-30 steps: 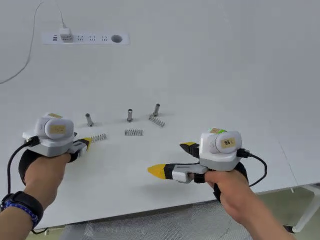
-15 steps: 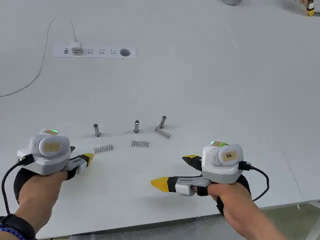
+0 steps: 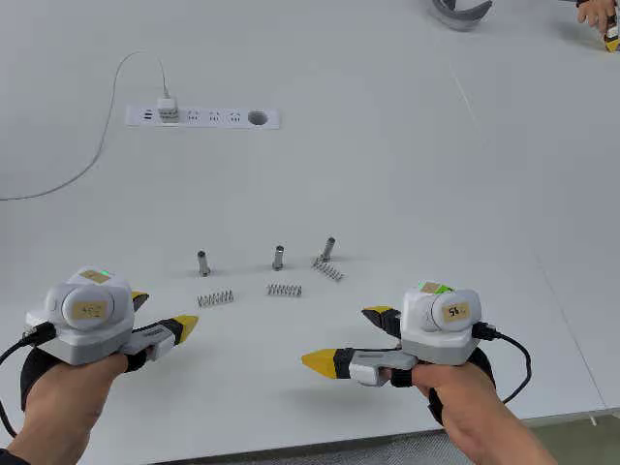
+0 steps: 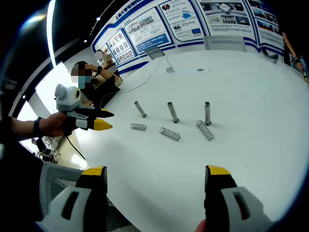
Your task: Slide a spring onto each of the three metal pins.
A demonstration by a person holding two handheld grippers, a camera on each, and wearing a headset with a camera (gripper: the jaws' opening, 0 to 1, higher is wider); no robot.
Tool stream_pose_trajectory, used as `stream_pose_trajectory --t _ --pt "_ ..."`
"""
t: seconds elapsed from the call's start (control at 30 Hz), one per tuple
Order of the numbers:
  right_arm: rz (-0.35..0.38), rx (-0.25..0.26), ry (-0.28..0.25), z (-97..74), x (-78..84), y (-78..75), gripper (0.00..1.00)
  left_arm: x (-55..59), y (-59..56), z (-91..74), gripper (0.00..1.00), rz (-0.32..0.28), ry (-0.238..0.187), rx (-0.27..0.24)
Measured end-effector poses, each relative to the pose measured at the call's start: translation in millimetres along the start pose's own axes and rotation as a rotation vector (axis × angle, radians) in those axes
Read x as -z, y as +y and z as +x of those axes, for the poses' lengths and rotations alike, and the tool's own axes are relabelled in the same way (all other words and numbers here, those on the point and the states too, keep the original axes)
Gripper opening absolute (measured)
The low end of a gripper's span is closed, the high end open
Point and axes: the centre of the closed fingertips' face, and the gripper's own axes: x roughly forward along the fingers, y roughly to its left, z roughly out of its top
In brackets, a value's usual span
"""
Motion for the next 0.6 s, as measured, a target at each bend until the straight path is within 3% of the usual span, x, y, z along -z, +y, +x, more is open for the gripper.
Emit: stream_pose_trajectory --t 0.3,0.6 --pt "-0.016 -0.019 0.001 0.5 2.3 5.5 0.86 3.7 -9.5 -12.9 0.58 0.029 -0.013 0.046" --pt "-0.017 -0.017 0.001 1.0 2.2 5.4 0.87 10.2 -18.1 -23.8 0.71 0.04 -0.017 0.082"
